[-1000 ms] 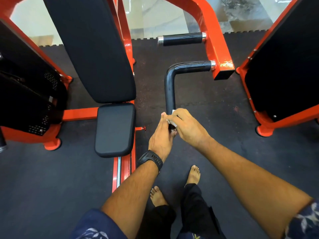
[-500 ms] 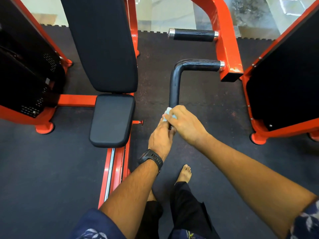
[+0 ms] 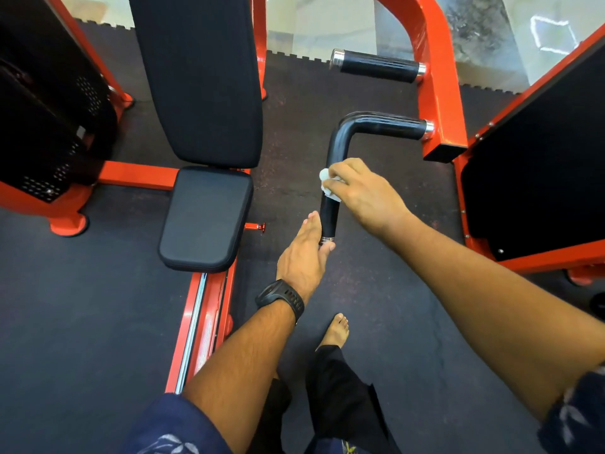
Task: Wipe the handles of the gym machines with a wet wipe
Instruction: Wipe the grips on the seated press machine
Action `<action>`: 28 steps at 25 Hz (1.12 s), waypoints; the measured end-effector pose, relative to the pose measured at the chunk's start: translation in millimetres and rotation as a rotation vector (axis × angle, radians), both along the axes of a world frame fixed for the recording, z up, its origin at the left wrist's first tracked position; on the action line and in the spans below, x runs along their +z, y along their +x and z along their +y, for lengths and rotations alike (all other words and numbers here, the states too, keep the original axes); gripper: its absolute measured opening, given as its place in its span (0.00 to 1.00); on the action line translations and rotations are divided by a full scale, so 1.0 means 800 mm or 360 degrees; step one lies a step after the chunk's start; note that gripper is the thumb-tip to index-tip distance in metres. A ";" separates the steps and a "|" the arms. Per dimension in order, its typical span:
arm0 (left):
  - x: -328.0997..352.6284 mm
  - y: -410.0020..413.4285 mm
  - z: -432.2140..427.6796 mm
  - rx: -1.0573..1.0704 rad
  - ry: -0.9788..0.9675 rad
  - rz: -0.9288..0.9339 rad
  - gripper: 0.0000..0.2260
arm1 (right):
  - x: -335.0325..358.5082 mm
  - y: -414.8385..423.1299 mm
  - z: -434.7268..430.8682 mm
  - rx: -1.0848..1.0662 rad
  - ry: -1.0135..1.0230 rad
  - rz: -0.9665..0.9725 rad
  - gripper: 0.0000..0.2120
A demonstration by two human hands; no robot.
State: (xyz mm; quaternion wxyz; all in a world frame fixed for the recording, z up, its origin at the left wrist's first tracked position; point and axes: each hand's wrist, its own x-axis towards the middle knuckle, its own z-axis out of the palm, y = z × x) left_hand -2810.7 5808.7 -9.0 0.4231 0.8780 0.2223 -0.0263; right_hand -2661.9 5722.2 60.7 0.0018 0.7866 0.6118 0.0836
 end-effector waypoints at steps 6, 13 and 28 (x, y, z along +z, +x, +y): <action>0.001 0.001 0.006 -0.0069 0.0002 -0.0003 0.30 | 0.004 0.021 0.010 0.0205 -0.0087 -0.0032 0.13; 0.001 0.004 0.009 -0.0100 0.0032 -0.0012 0.29 | 0.014 0.027 0.020 -0.0033 0.0067 0.0035 0.15; 0.000 0.007 0.015 -0.0143 0.0072 0.0043 0.30 | 0.041 0.078 0.041 -0.0543 0.0119 0.0029 0.15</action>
